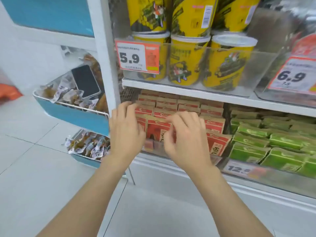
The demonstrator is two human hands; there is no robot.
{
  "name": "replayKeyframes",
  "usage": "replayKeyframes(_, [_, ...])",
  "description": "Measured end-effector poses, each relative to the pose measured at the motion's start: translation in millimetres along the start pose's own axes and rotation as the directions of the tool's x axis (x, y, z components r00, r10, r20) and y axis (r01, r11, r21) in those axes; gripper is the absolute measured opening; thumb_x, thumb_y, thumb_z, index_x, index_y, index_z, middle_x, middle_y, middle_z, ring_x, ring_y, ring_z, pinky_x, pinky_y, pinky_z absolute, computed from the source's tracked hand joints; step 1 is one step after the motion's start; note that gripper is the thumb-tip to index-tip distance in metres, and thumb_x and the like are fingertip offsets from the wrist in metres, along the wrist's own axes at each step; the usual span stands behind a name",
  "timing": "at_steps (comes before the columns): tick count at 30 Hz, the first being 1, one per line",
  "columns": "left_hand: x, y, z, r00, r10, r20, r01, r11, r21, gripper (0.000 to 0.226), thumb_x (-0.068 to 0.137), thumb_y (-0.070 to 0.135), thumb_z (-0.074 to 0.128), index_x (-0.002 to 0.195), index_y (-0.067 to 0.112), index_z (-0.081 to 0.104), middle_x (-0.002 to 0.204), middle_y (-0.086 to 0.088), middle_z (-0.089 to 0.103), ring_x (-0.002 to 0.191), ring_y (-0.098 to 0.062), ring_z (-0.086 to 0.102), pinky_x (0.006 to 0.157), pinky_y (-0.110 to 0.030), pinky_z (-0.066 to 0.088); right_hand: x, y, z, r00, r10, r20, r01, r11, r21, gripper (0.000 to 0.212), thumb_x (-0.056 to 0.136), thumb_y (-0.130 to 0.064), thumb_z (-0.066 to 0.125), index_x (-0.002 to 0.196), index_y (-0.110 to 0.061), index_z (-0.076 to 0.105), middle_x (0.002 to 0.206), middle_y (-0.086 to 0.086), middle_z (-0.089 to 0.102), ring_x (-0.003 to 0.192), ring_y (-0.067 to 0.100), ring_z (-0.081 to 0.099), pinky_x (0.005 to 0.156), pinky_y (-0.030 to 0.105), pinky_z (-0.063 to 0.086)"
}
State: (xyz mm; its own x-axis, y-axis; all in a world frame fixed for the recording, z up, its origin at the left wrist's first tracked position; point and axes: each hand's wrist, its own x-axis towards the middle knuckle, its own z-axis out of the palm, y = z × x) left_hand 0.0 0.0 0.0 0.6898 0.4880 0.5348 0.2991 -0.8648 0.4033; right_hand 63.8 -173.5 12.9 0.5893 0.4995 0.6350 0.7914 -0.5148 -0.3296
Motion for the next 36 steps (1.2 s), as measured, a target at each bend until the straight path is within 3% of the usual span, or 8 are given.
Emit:
replayKeyframes(3, [-2.6,1.7,-1.9,0.994,-0.006,0.106,-0.015,0.981,0.195,0.052,0.091,0.01,0.064,0.143,0.011,0.058,0.155,-0.011,0.049,0.14,-0.035,0.038,0.112,-0.054,0.038,0.2,-4.0,6.6,1.0,0.004,0.002,-0.003,0.998,-0.06,0.027,0.089,-0.018,0.055,0.11,-0.016,0.072,0.109,0.001,0.068,0.105,0.03,0.059,0.092,0.046,0.044])
replayKeyframes(5, [-0.5,3.9,-1.8,0.988,-0.012,0.155,-0.024,0.974,0.226,0.048,0.094,0.012,0.065,0.141,0.012,0.059,0.154,-0.012,0.049,0.141,-0.037,0.036,0.111,-0.054,0.038,3.2,-3.3,17.0,1.0,-0.008,0.01,0.009,0.993,-0.118,0.026,0.089,-0.014,0.061,0.113,-0.016,0.072,0.108,0.002,0.068,0.103,0.031,0.06,0.093,0.047,0.044])
replayKeyframes(10, [-4.2,5.1,6.8,0.99,-0.064,0.124,0.037,0.977,0.209,0.058,0.086,0.01,0.08,0.14,0.014,0.057,0.15,-0.012,0.049,0.134,-0.037,0.039,0.108,-0.051,0.043,8.8,4.4,35.7,0.998,-0.001,-0.058,-0.013,0.972,-0.235,0.031,0.085,-0.005,0.066,0.112,-0.019,0.074,0.104,0.001,0.07,0.1,0.032,0.062,0.094,0.047,0.044])
replayKeyframes(15, [-9.3,1.7,5.4,0.996,-0.047,0.08,0.039,0.995,0.089,0.055,0.09,-0.002,0.071,0.142,0.007,0.056,0.149,-0.015,0.049,0.133,-0.037,0.041,0.111,-0.049,0.045,4.1,-5.5,35.6,0.982,-0.087,-0.168,0.069,0.992,-0.11,0.028,0.085,-0.003,0.065,0.107,-0.015,0.076,0.111,0.002,0.072,0.106,0.032,0.063,0.097,0.048,0.043])
replayKeyframes(21, [-9.4,-6.0,-8.6,0.997,-0.06,0.053,0.062,0.997,-0.037,0.034,0.095,-0.009,0.062,0.127,0.004,0.063,0.139,-0.014,0.05,0.126,-0.034,0.053,0.107,-0.045,0.051,-20.1,-15.0,26.0,0.966,-0.259,-0.026,0.26,0.965,0.039,0.02,0.087,-0.009,0.063,0.103,-0.012,0.074,0.113,0.005,0.068,0.11,0.033,0.06,0.097,0.047,0.042])
replayKeyframes(28, [-5.3,4.0,-17.7,0.986,-0.14,0.093,0.14,0.99,0.002,0.021,0.1,-0.004,0.06,0.112,0.012,0.065,0.129,-0.012,0.055,0.114,-0.034,0.058,0.096,-0.046,0.053,-33.7,-13.3,-14.3,0.98,-0.12,0.156,0.102,0.988,0.118,0.028,0.095,-0.027,0.048,0.108,-0.021,0.072,0.111,-0.005,0.064,0.106,0.02,0.053,0.088,0.038,0.036])
replayKeyframes(32, [-10.0,0.6,-23.4,0.983,-0.171,0.066,0.175,0.983,-0.054,0.013,0.106,0.003,0.057,0.108,0.014,0.065,0.123,-0.007,0.058,0.111,-0.03,0.059,0.095,-0.044,0.054,-18.2,-11.0,-36.3,0.912,-0.089,0.399,0.072,0.996,0.058,0.035,0.097,-0.015,0.056,0.129,-0.02,0.07,0.127,-0.002,0.068,0.118,0.023,0.059,0.103,0.046,0.047])
replayKeyframes(36, [-8.6,6.7,-31.9,0.981,-0.19,-0.036,0.183,0.974,-0.136,0.013,0.109,0.008,0.055,0.113,0.014,0.065,0.125,-0.006,0.055,0.113,-0.029,0.056,0.096,-0.048,0.055,0.7,-17.6,-43.1,0.911,-0.022,0.411,0.01,0.999,0.033,0.035,0.098,-0.013,0.054,0.127,-0.017,0.074,0.123,0.002,0.075,0.112,0.025,0.068,0.092,0.046,0.059])
